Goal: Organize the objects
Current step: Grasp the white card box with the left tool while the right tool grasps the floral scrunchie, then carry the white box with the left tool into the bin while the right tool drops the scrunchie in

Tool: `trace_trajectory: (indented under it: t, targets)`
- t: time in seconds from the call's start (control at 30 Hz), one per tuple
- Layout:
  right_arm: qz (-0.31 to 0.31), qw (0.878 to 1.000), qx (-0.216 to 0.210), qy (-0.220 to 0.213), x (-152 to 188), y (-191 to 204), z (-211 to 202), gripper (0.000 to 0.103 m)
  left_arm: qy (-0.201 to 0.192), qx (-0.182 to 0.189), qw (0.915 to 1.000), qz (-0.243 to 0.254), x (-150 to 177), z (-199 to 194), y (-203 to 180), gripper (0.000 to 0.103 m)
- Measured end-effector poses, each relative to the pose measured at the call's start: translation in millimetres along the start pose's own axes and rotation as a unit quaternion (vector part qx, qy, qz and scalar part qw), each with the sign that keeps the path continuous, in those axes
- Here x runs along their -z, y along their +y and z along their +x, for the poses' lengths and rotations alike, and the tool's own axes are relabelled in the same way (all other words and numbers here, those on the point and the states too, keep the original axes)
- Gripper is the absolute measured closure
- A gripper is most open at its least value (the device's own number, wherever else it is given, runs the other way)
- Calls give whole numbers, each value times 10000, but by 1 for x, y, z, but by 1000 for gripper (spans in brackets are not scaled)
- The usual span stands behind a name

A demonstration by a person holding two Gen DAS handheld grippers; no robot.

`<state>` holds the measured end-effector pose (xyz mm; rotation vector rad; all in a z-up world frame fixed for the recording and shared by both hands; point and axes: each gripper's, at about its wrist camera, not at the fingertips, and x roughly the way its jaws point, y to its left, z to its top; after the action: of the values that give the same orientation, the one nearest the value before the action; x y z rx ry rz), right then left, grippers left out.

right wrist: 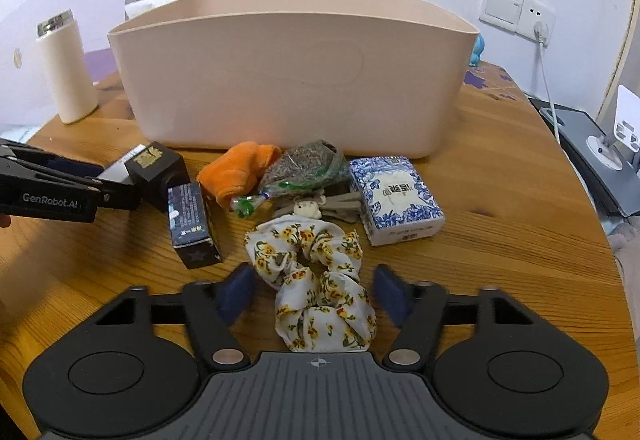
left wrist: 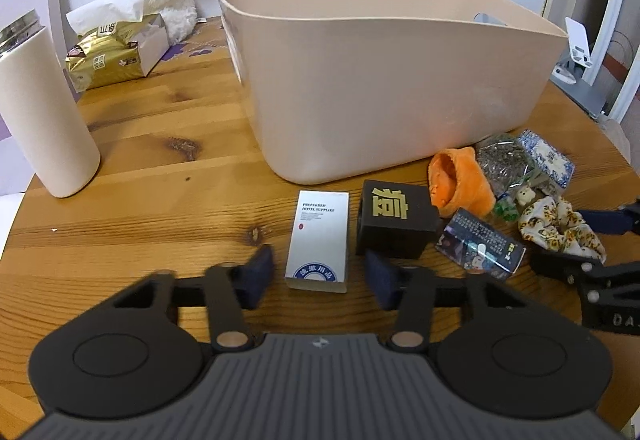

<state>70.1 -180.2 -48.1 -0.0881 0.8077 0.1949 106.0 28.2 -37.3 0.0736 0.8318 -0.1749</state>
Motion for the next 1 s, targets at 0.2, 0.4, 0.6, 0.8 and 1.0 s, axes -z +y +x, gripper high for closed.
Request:
trace_trajectory:
  t: [0.2, 0.4, 0.6, 0.8, 1.0]
  targets:
    - [82, 9999, 17, -148, 5, 1, -6, 80, 44, 165, 9996, -204, -1, -1, 6, 71]
    - [105, 9988, 63, -482, -4, -6, -26, 83, -260, 106, 9994, -222, -4, -30, 3, 71]
    - [76, 9951, 92, -980, -32, -15, -49, 83, -892, 15, 9959, -150, -24, -78, 1, 71]
    - [109, 9891, 68, -1469, -70, -21, -56, 83, -1451, -94, 9893, -58, -63, -103, -4, 71]
    - [129, 9863, 51, -1645, -109, -22, -41, 83, -1369, -45, 9904, -209, -110, -67, -13, 71]
